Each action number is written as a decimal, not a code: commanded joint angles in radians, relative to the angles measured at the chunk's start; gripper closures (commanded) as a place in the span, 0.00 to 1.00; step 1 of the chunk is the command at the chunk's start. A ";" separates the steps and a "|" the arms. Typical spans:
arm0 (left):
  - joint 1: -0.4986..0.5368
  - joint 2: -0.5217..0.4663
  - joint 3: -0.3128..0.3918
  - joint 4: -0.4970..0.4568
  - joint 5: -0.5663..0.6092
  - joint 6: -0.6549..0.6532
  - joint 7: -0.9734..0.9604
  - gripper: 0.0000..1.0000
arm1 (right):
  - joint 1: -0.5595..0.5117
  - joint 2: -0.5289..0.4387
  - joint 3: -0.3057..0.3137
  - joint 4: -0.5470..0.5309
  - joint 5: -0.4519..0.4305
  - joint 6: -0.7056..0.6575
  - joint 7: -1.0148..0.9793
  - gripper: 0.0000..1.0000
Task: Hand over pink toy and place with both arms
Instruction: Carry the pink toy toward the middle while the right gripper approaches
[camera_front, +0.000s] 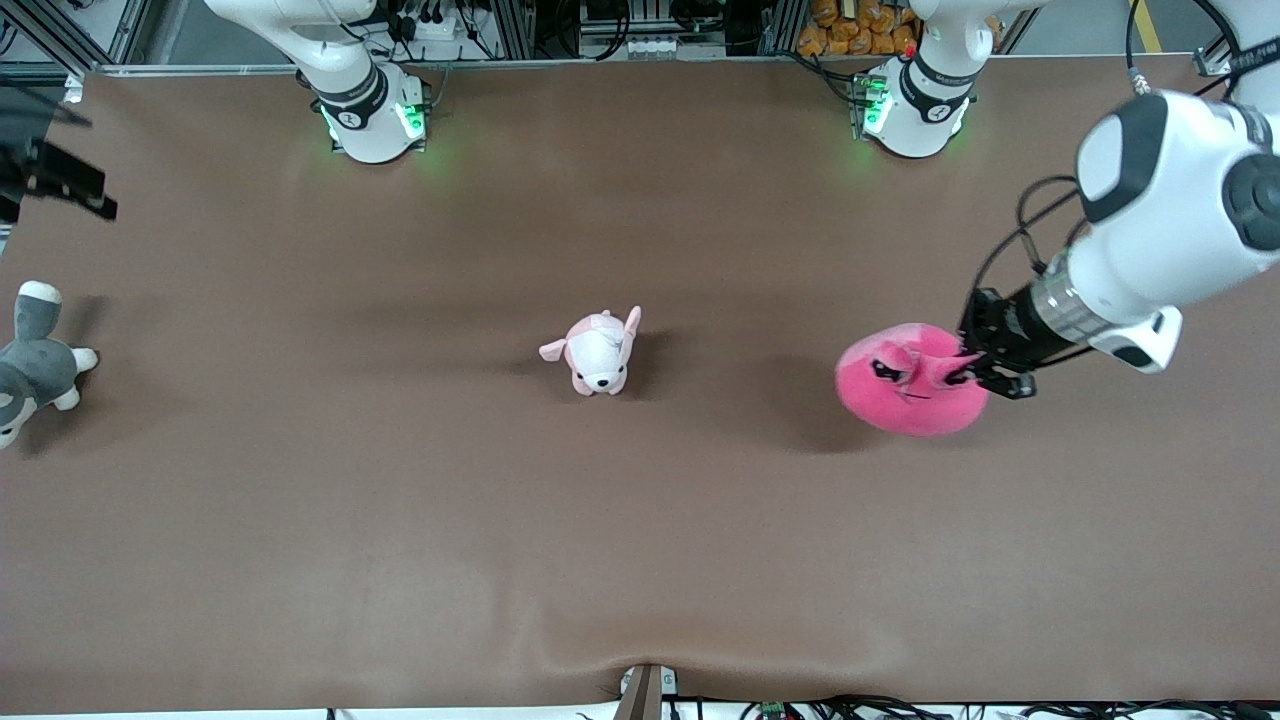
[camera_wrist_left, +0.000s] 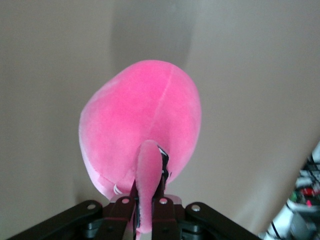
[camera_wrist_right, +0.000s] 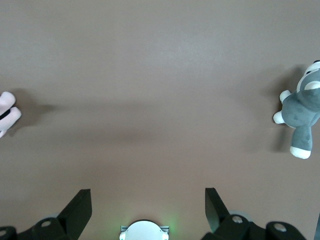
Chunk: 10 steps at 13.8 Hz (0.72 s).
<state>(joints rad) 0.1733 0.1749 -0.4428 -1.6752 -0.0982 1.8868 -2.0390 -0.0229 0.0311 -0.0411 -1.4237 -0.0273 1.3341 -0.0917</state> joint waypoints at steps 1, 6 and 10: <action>-0.003 0.017 -0.083 0.124 -0.031 -0.057 -0.145 1.00 | -0.058 0.053 0.009 0.017 0.004 0.014 -0.031 0.00; -0.135 0.049 -0.120 0.193 -0.026 -0.055 -0.392 1.00 | -0.049 0.082 0.015 0.014 0.091 -0.006 0.187 0.00; -0.215 0.063 -0.120 0.256 -0.029 -0.049 -0.521 1.00 | 0.062 0.098 0.015 0.012 0.289 -0.006 0.655 0.00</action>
<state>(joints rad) -0.0209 0.2181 -0.5627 -1.4865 -0.1138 1.8557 -2.5072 -0.0208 0.1167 -0.0237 -1.4244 0.2045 1.3396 0.3638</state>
